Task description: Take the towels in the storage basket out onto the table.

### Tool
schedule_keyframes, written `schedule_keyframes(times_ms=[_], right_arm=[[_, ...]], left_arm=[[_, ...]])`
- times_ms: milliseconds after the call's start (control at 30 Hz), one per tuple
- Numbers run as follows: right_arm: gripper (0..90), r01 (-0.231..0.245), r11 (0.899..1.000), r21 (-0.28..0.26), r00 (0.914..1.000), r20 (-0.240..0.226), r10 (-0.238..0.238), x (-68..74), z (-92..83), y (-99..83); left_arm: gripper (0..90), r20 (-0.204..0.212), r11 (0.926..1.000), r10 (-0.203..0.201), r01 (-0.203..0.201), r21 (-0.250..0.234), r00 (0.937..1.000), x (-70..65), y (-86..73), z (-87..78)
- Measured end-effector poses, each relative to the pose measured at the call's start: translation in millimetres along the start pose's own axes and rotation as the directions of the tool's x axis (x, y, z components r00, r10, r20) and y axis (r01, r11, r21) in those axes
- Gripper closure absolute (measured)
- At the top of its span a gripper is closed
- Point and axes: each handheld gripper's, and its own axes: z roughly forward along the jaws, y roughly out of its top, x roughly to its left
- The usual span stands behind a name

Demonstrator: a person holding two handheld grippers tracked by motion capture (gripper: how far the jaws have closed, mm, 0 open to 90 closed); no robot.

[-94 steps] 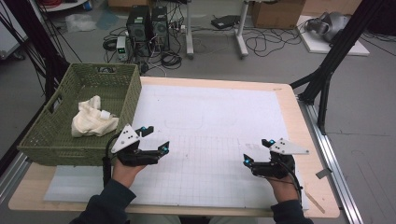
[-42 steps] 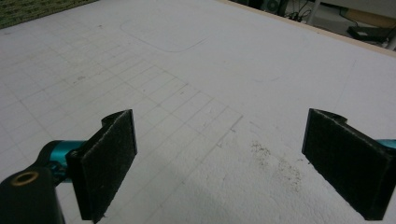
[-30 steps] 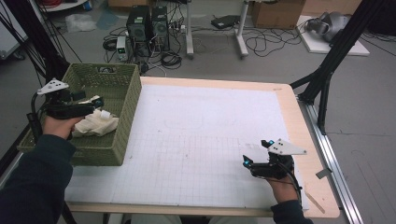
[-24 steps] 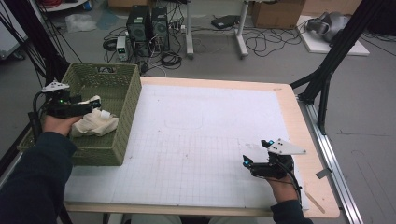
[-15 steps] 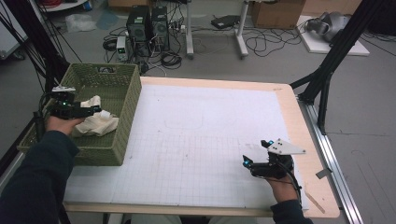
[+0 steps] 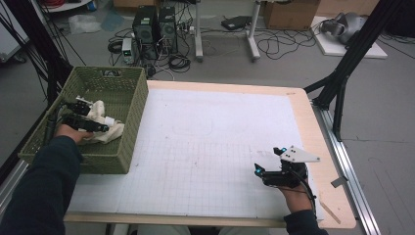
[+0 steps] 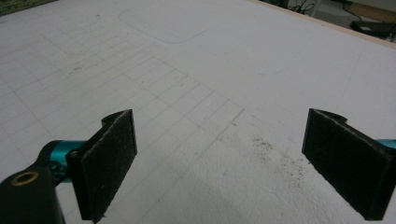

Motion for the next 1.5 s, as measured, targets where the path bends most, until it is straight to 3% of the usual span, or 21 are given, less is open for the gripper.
schedule_keyframes(times_ms=[100, 200, 233, 267, 300, 467, 667, 767, 867, 1033, 1267, 1400, 1500], right_arm=[[9.3, -0.001, 1.0, 0.002, 1.0, 0.001, 0.001, -0.4, 0.3, -0.3], [9.2, -0.001, 1.0, 0.006, 1.0, 0.0, 0.001, -0.1, 0.5, -0.4], [9.3, 0.001, 1.0, 0.007, 1.0, 0.001, -0.001, -0.1, 0.5, -0.5], [9.3, 0.001, 1.0, 0.007, 1.0, 0.001, -0.001, -0.1, 0.5, -0.5], [9.3, -0.001, 1.0, 0.007, 1.0, 0.001, 0.001, 0.0, 0.2, -0.4], [9.3, 0.003, 1.0, 0.004, 1.0, 0.004, -0.003, -0.3, -0.3, -0.4], [9.3, -0.008, 1.0, 0.004, 0.9999, 0.007, 0.008, -0.5, -2.4, -0.5], [9.3, -0.011, 1.0, -0.002, 0.9999, 0.011, 0.011, -1.5, -3.5, -1.0], [9.3, -0.016, 1.0, -0.001, 0.9998, 0.013, 0.016, -1.2, -4.9, -1.1], [9.3, -0.011, 1.0, -0.004, 0.9998, 0.015, 0.011, -1.3, -4.8, -0.7], [9.3, -0.011, 1.0, -0.007, 0.9999, 0.009, 0.011, 0.4, -3.9, 0.7], [9.3, -0.003, 1.0, -0.011, 1.0, 0.008, 0.003, 0.9, -3.0, 1.7], [9.3, -0.004, 1.0, -0.01, 1.0, 0.005, 0.004, 1.7, -2.4, 2.6]], left_arm=[[26.9, 0.002, 0.9986, 0.027, -0.027, 0.045, 0.9996, -2.1, -0.6, 3.4], [37.8, 0.007, 0.9983, 0.022, -0.022, 0.053, 0.9997, -1.4, -0.4, 2.5], [47.2, 0.009, 0.9984, 0.018, -0.019, 0.053, 0.9998, -1.4, -0.2, 1.8], [47.2, 0.014, 0.9983, 0.021, -0.022, 0.053, 0.9997, -1.4, -0.1, 1.1], [55.7, 0.014, 0.9982, 0.028, -0.029, 0.052, 0.9995, -1.7, 0.0, 0.3], [67.5, 0.028, 0.9985, 0.041, -0.042, 0.035, 0.9987, -2.3, 0.8, -4.2], [70.1, 0.057, 0.9969, -0.017, 0.021, -0.076, 0.9982, 2.6, 0.9, -16.5], [70.2, 0.06, 0.9875, -0.051, 0.059, -0.146, 0.9969, 4.6, 1.0, -23.3], [70.5, 0.054, 0.9769, -0.058, 0.067, -0.203, 0.9969, 6.0, 1.4, -30.8], [70.6, 0.066, 0.9369, -0.074, 0.092, -0.337, 0.9951, 7.5, 1.4, -49.3], [70.7, 0.107, 0.8581, -0.106, 0.145, -0.493, 0.9886, 13.4, -4.4, -78.8], [70.7, 0.141, 0.8104, -0.102, 0.165, -0.562, 0.9848, 11.9, -7.8, -92.9], [70.7, 0.165, 0.784, -0.114, 0.191, -0.591, 0.9797, 8.4, -7.8, -101.7]])
